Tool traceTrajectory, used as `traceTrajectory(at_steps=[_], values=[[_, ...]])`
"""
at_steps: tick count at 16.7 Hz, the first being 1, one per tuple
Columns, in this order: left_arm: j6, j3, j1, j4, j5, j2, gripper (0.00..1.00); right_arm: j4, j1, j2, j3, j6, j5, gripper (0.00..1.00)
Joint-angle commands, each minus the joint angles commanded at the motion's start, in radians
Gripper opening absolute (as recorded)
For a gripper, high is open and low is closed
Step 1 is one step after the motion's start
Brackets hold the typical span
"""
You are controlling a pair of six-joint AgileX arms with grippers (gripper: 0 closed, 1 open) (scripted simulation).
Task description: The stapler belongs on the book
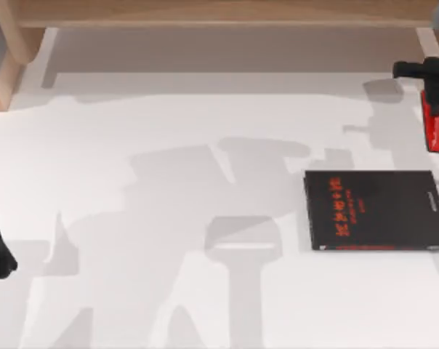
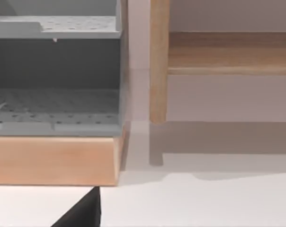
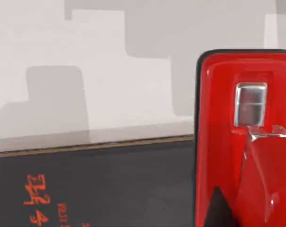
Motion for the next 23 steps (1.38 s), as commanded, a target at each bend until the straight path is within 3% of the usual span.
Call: traceTrajectory(at_steps=[7,23], values=[[0.0,0.0,0.0,0.0,0.0,0.0,1.0,0.016,0.174,0.008,-0.17,0.07,-0.009,0.0],[0.0,0.0,0.0,0.0,0.0,0.0,1.0,0.124,0.181,0.054,-0.239,0.074,-0.009,0.0]])
